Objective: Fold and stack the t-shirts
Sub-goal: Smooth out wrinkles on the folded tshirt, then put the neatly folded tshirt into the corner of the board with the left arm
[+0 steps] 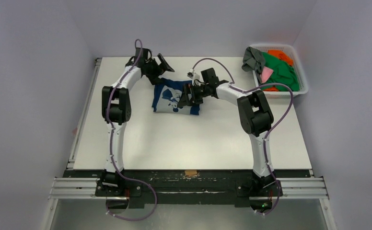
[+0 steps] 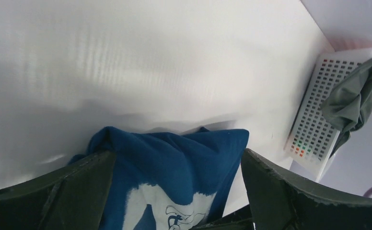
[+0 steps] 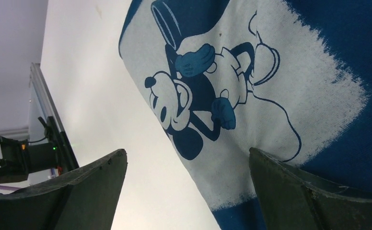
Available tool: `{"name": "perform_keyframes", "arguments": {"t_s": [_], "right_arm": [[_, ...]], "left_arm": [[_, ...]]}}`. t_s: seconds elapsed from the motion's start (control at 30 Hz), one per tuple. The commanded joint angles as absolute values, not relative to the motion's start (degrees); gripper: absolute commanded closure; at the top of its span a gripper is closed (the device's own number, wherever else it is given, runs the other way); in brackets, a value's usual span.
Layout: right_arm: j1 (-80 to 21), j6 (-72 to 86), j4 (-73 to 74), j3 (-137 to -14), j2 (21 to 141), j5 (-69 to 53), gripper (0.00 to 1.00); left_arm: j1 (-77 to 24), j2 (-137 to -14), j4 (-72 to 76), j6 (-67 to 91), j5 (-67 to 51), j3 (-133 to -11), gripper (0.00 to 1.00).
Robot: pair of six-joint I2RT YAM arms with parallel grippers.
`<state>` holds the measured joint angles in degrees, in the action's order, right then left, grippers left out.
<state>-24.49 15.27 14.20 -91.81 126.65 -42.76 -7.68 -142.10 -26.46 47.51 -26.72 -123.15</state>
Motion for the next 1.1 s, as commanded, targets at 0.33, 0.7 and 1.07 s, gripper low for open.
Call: {"name": "perform_keyframes", "arguments": {"t_s": [0.33,0.7,1.07], "right_arm": [[-19.1,28.2,3.4,-81.7,109.0,-36.4,0.01],[-16.4,24.5,7.9,-74.1,100.0,-31.5,0.01],[-15.5,24.0,9.0,-72.0,94.4,-26.7,0.01]], "left_arm": [[-5.6,-124.4,-34.0,35.7,-21.0,-111.2,0.0],[-7.5,-130.1,-39.1,32.1,-20.1,-108.2,0.1],[-12.3,-132.4,-39.5,30.3,-19.6,-109.3,0.97]]}}
